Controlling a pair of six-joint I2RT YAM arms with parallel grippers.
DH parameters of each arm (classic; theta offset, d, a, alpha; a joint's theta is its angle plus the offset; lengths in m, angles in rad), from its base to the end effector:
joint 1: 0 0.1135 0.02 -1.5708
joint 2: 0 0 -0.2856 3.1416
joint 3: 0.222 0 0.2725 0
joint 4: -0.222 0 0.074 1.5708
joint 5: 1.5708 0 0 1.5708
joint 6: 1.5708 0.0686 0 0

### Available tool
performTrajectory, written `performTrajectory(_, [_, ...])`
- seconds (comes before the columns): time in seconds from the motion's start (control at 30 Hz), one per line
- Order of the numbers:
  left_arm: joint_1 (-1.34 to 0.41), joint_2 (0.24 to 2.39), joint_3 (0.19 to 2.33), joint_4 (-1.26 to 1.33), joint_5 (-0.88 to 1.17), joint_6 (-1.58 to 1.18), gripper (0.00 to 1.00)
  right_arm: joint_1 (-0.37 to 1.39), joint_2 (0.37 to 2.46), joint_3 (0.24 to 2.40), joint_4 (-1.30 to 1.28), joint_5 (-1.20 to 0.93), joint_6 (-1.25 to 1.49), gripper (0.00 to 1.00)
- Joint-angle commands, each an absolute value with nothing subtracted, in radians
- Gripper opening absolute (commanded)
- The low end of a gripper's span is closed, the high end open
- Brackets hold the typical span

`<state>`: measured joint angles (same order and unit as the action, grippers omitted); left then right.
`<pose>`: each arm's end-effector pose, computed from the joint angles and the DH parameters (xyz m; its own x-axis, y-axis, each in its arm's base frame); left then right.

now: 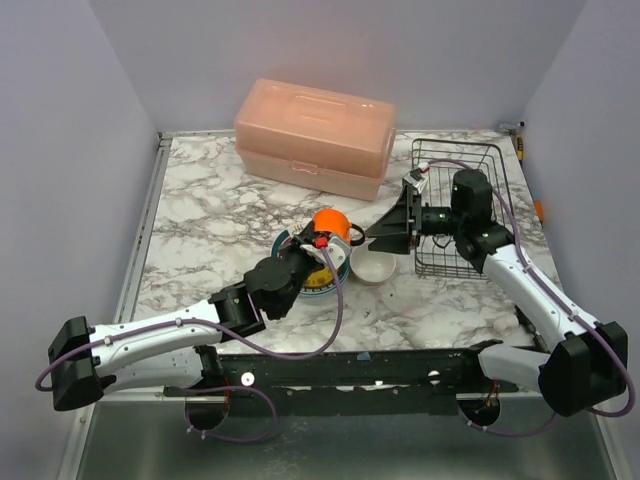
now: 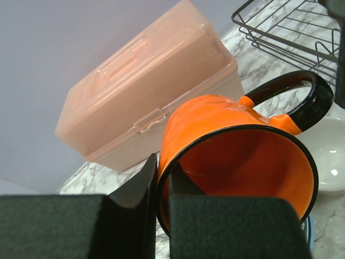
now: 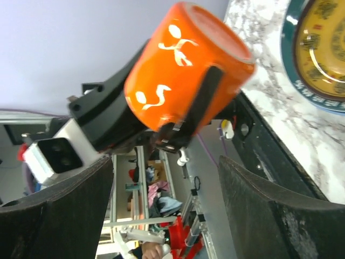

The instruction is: Load the mixed dishes into the dish rack

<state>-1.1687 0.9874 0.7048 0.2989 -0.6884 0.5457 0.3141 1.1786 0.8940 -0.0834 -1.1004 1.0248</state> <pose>0.1425 -0.2237 0.3374 0.2453 0.4474 -0.8600 0.3917 0.7658 0.5101 0.2482 0.1449 0.3226 -0.9734 0.0911 -0.2104 -0.1911 0.1854 0.9639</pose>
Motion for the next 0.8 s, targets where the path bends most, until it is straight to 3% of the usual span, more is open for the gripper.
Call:
performTrajectory(0.0, [-1.183, 0.974, 0.657, 0.48, -0.621, 0.634, 0.0, 0.362, 1.2, 0.885, 0.096, -1.154, 1.167, 0.81])
performTrajectory(0.33, [-1.205, 0.965, 0.606, 0.574, -0.614, 0.717, 0.0, 0.464, 1.286, 0.816, 0.286, -1.153, 1.303, 0.75])
performTrajectory(0.77, [-1.25, 0.947, 0.517, 0.714, -0.555, 0.831, 0.0, 0.472, 1.356, 0.746, 0.442, -1.217, 1.412, 0.5])
